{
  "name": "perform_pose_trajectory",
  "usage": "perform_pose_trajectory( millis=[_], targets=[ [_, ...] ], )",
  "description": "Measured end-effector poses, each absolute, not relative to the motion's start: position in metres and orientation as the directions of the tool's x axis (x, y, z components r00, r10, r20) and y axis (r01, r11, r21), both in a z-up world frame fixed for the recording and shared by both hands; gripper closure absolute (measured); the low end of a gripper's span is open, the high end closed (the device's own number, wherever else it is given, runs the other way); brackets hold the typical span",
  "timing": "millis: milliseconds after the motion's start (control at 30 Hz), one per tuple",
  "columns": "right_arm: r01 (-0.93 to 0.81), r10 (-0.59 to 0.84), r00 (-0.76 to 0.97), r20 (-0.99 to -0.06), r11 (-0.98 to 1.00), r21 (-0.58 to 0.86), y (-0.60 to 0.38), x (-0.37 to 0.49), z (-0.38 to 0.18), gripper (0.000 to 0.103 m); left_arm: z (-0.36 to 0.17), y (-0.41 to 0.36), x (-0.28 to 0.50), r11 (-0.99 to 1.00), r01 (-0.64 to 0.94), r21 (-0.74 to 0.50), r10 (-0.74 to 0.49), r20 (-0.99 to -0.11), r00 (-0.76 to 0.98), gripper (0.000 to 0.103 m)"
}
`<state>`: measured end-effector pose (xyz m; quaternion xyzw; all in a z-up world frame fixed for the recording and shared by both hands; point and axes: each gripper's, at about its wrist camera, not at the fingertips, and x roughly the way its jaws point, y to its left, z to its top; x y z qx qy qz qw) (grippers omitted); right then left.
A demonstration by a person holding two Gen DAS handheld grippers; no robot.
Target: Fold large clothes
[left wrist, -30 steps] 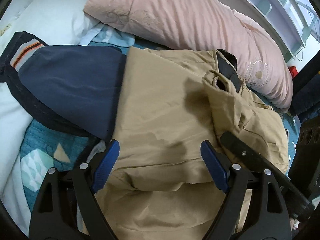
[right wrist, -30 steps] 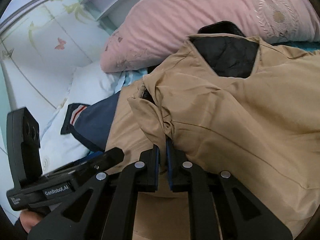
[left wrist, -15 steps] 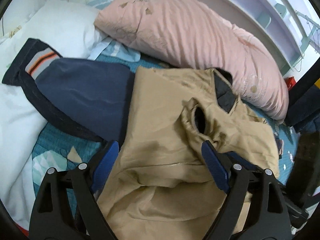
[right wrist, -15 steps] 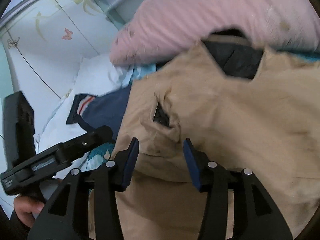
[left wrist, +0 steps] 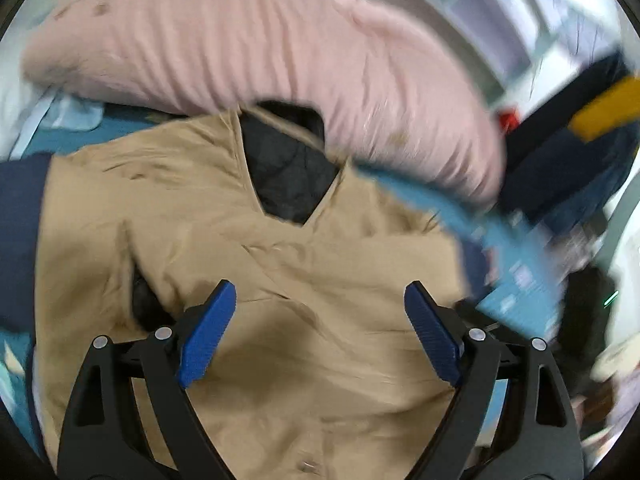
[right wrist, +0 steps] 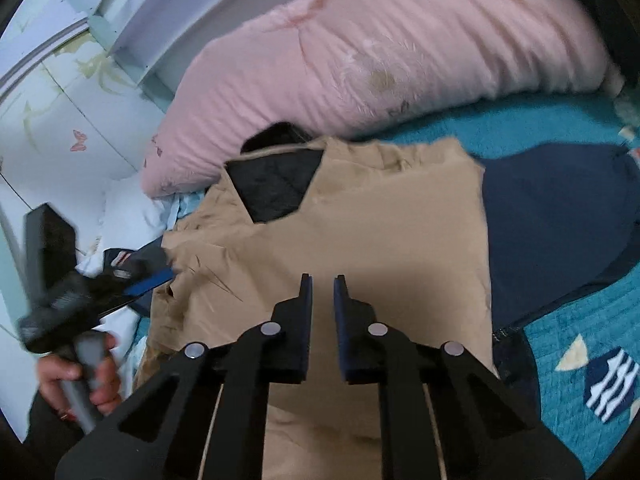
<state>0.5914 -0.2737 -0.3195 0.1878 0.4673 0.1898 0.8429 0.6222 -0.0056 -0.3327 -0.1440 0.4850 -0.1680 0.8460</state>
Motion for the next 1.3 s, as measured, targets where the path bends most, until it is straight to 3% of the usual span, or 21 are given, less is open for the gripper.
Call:
perform_pose_trajectory(
  millis=[67,133,200,300,433,600,733,800,933,1100,1200,1300],
  targets=[
    [-0.128,0.503,0.434,-0.747,0.855,0.502,-0.283,0.603,-0.339,0.097,-0.370,-0.008,0.637,0.946,0.066,-0.316,-0.318,-0.875,0.365,0.017],
    [-0.081,0.489,0.379,-0.786,0.863,0.498,-0.293,0.612,-0.364,0.103,-0.395,0.005,0.640,0.950,-0.004,-0.311,-0.294,-0.902,0.317,0.018],
    [-0.044,0.501,0.334,-0.799,0.855,0.517,-0.304,0.616,-0.390,0.103,-0.403,0.014,0.638,0.942,0.007,-0.336,-0.318,-0.885,0.340,0.024],
    [-0.016,0.539,0.319,-0.779,0.825,0.565,-0.310,0.615,-0.412,0.103,-0.406,0.014,0.636,0.945,0.029,-0.326,-0.315,-0.882,0.350,0.025],
    [-0.073,0.496,0.347,-0.796,0.860,0.504,-0.300,0.610,-0.384,0.100,-0.396,0.013,0.635,0.942,0.064,-0.330,-0.329,-0.866,0.376,0.024],
    [-0.131,0.498,0.469,-0.729,0.856,0.500,-0.309,0.618,-0.337,0.099,-0.377,0.033,0.622,0.924,0.090,-0.372,-0.373,-0.825,0.425,0.024],
    [-0.055,0.415,0.471,-0.778,0.894,0.444,-0.317,0.647,-0.353,0.103,-0.377,0.047,0.620,0.906,0.077,-0.416,-0.410,-0.816,0.407,0.024],
    [-0.013,0.423,0.392,-0.817,0.891,0.454,-0.319,0.657,-0.380,0.103,-0.375,0.047,0.620,0.910,0.094,-0.404,-0.407,-0.823,0.397,0.023],
    [-0.049,0.455,0.419,-0.786,0.875,0.481,-0.319,0.635,-0.358,0.097,-0.360,0.063,0.614,0.895,0.095,-0.435,-0.431,-0.793,0.430,0.018],
    [-0.187,0.470,0.361,-0.805,0.883,0.431,-0.296,0.582,-0.332,0.097,-0.347,0.084,0.607,0.934,0.075,-0.348,-0.340,-0.807,0.483,0.016],
    [-0.188,0.392,0.259,-0.883,0.917,0.352,-0.284,0.577,-0.367,0.100,-0.348,0.099,0.607,0.956,0.048,-0.289,-0.275,-0.829,0.486,0.016],
    [-0.157,0.412,0.208,-0.887,0.909,0.385,-0.285,0.581,-0.391,0.101,-0.349,0.125,0.614,0.964,-0.009,-0.264,-0.226,-0.843,0.489,0.016]
  ],
)
